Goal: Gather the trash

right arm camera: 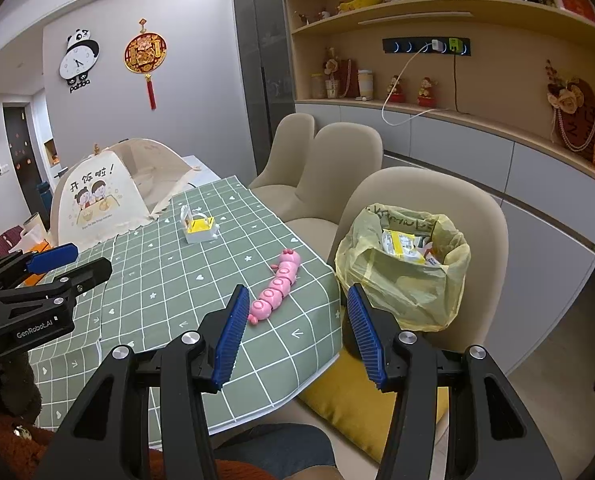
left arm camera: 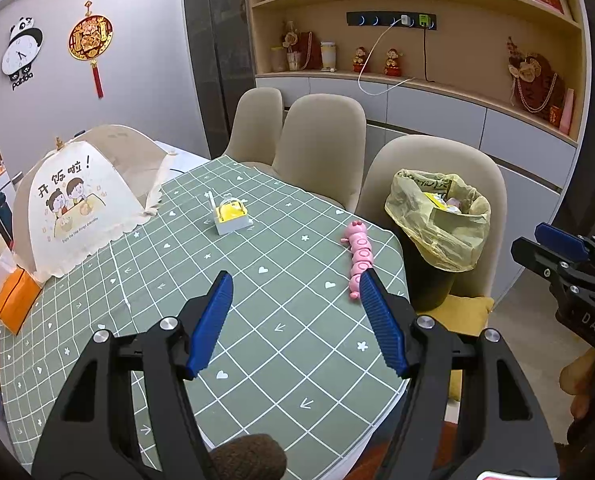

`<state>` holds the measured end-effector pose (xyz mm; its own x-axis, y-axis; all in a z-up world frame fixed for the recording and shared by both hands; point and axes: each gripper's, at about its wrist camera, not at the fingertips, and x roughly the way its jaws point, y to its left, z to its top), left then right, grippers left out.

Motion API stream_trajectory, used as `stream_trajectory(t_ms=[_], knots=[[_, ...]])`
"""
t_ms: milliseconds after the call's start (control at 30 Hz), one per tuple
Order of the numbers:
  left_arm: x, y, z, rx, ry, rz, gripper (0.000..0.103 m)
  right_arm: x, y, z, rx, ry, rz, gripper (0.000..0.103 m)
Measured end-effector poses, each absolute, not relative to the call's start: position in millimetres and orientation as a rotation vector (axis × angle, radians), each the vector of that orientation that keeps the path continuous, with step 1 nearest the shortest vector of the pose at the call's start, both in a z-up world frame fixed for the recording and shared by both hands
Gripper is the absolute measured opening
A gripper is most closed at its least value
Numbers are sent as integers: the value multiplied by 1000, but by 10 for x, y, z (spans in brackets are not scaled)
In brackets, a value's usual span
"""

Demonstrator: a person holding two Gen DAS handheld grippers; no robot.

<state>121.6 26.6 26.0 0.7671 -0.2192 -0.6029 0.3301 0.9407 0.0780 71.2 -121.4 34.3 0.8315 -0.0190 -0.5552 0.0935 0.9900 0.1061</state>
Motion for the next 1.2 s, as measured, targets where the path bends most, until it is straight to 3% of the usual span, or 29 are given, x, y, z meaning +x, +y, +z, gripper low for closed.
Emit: stream_trajectory(t_ms=[1200], knots=[[1228, 230, 248, 193, 632, -318, 62, 667, -1276, 370, 141, 579, -76, 48]])
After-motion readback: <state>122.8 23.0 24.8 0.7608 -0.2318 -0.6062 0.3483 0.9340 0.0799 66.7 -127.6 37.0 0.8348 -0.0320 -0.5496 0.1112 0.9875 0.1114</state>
